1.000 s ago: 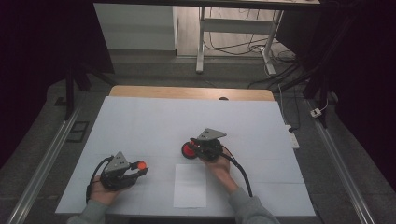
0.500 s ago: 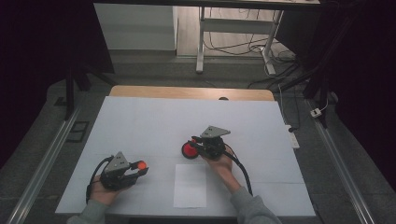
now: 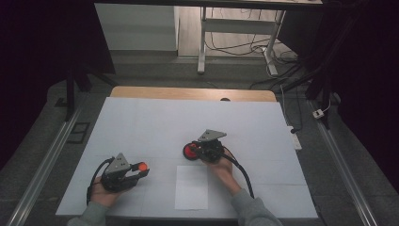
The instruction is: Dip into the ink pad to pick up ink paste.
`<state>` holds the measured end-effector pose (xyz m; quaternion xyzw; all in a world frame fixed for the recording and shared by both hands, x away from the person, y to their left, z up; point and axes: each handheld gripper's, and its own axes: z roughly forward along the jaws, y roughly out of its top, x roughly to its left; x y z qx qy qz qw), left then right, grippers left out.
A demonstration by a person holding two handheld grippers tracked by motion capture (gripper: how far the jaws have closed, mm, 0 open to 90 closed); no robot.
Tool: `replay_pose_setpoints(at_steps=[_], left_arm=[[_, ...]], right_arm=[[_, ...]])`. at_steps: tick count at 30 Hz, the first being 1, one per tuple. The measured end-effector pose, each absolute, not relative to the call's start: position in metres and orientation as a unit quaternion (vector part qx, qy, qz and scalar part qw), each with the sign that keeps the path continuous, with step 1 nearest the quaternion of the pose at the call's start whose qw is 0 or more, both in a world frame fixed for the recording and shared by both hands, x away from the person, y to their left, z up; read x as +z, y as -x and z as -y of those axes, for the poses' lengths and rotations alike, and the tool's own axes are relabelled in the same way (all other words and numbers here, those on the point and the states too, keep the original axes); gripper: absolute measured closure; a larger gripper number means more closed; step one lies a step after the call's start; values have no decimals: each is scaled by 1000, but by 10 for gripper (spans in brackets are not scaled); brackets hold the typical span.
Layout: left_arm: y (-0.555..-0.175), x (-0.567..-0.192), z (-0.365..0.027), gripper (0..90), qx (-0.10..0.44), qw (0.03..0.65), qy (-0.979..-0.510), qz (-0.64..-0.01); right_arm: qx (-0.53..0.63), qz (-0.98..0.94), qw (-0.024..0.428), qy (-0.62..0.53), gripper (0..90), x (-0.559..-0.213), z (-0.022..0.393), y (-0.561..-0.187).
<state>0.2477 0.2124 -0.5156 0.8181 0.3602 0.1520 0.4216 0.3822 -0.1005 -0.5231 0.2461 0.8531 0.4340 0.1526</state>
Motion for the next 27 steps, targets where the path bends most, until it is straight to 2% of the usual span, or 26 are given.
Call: replay_pose_setpoints(at_steps=[12, 27], left_arm=[[-247, -515, -211, 648, 155, 420, -818, -361], [-246, -515, -211, 648, 157, 421, -817, -362]], right_arm=[[436, -852, 168, -238, 735, -526, 100, -378], [449, -844, 165, -243, 735, -529, 103, -378]])
